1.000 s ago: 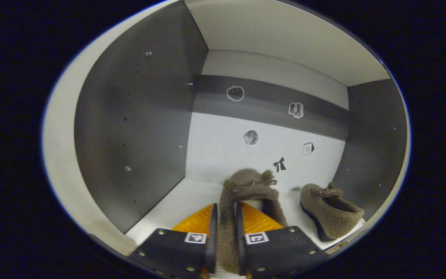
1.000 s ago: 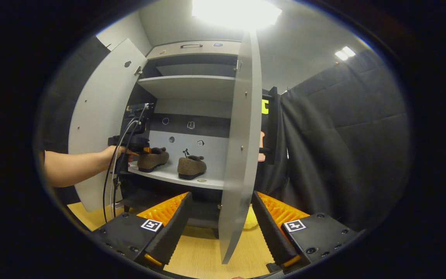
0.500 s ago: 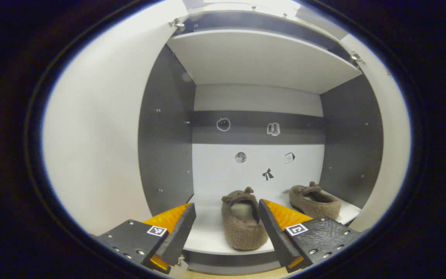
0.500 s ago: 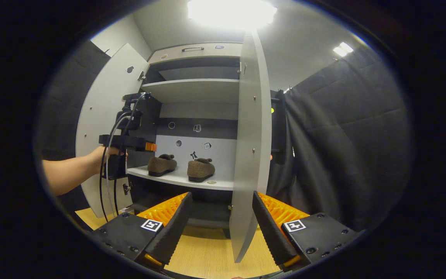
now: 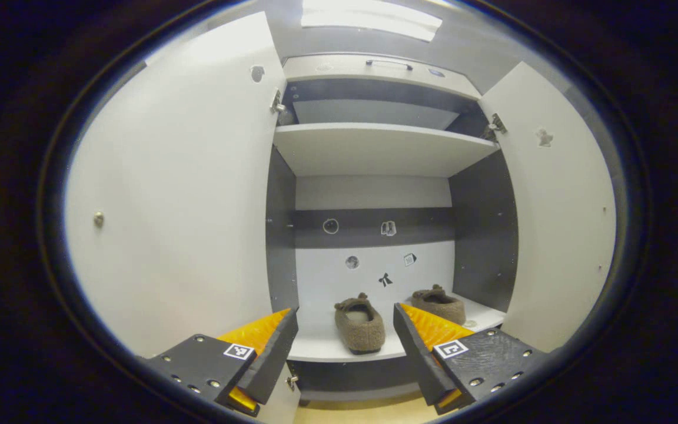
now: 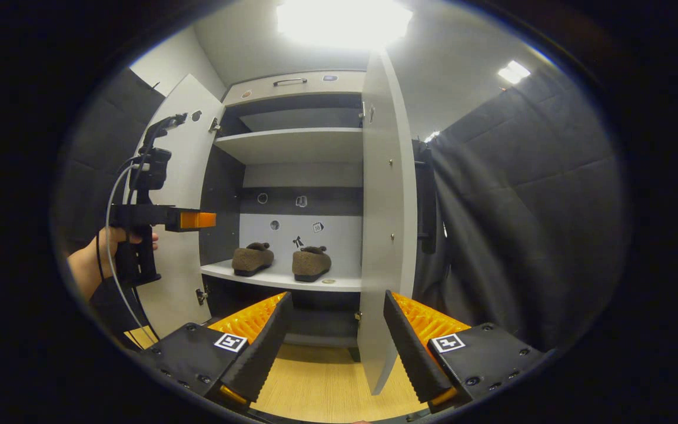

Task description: Grab one shoe with the right hand and put it into the shoe cabinet, grab the other shoe with the left hand and put it into the shoe cabinet; then close the right door with the right hand and the left door with the left hand.

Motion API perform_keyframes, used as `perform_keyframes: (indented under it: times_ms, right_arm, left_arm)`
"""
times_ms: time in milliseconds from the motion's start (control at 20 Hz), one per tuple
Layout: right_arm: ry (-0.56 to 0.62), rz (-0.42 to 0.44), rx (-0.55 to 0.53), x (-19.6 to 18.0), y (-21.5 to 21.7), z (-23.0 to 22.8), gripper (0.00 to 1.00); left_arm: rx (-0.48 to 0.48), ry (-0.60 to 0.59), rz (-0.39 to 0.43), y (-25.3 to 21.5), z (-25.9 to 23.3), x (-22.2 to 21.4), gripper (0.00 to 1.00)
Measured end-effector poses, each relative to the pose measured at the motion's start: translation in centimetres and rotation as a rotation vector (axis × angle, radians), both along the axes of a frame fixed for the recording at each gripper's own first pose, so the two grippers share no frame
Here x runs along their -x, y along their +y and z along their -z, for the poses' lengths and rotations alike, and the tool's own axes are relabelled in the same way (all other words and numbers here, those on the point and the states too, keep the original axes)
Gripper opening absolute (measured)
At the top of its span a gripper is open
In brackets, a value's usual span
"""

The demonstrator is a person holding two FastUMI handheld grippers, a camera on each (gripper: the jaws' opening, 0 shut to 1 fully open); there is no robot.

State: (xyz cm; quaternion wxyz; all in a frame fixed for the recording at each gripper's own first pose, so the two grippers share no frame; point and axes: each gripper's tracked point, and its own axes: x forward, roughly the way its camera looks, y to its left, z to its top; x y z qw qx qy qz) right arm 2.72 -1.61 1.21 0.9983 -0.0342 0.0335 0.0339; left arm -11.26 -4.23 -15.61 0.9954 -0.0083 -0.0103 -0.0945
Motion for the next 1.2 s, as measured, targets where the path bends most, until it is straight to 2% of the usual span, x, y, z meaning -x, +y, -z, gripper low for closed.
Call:
perform_keyframes:
  times_ms: [150,200,500,550,650,700,750,800,900,950,1100,1150,1200]
  right_arm:
    - [-0.02,-0.01,0.008,0.0,0.6,-0.7,0.98]
    - [-0.025,-0.014,0.009,0.0,0.9,-1.0,0.98]
    - [-0.041,-0.042,-0.004,0.0,2.3,-1.7,0.98]
    - [-0.042,-0.046,-0.003,0.1,2.5,-1.7,0.98]
    - [-0.042,-0.055,-0.005,0.1,2.8,-1.8,0.98]
    - [-0.042,-0.059,-0.007,0.1,2.9,-1.7,0.97]
    - [-0.041,-0.061,-0.01,0.2,3.0,-1.7,0.98]
    - [-0.038,-0.064,-0.014,0.2,3.1,-1.7,0.97]
    - [-0.036,-0.071,-0.019,0.1,3.2,-1.6,0.98]
    - [-0.034,-0.072,-0.02,0.2,3.2,-1.5,0.98]
    - [-0.013,-0.058,-0.037,0.3,2.4,-1.1,0.98]
    - [-0.007,-0.044,-0.04,0.3,1.8,-1.1,0.97]
    - [-0.003,-0.026,-0.039,0.1,1.0,-1.2,0.98]
  left_arm:
    - [-0.007,-0.003,0.014,1.0,-0.5,2.3,1.0]
    - [-0.012,-0.001,0.02,1.3,-0.4,3.3,0.94]
    - [-0.02,0.023,0.002,4.2,2.1,9.4,0.95]
    - [-0.026,0.024,-0.003,4.7,2.4,10.0,1.0]
    - [-0.034,0.026,-0.012,5.5,2.9,11.1,1.0]
    - [-0.03,0.03,-0.012,5.8,3.2,11.7,0.95]
    - [-0.026,0.034,-0.013,6.0,3.6,12.2,0.95]
    - [-0.027,0.037,-0.014,6.3,3.8,12.6,1.0]
    - [-0.039,0.037,-0.02,7.1,4.3,13.5,1.0]
    - [-0.046,0.036,-0.021,7.4,4.6,13.7,0.95]
    - [-0.065,0.038,-0.024,8.2,5.2,14.5,0.94]
    - [-0.064,0.041,-0.026,8.4,5.3,14.6,1.0]
    - [-0.055,0.04,-0.026,8.5,5.4,14.7,1.0]
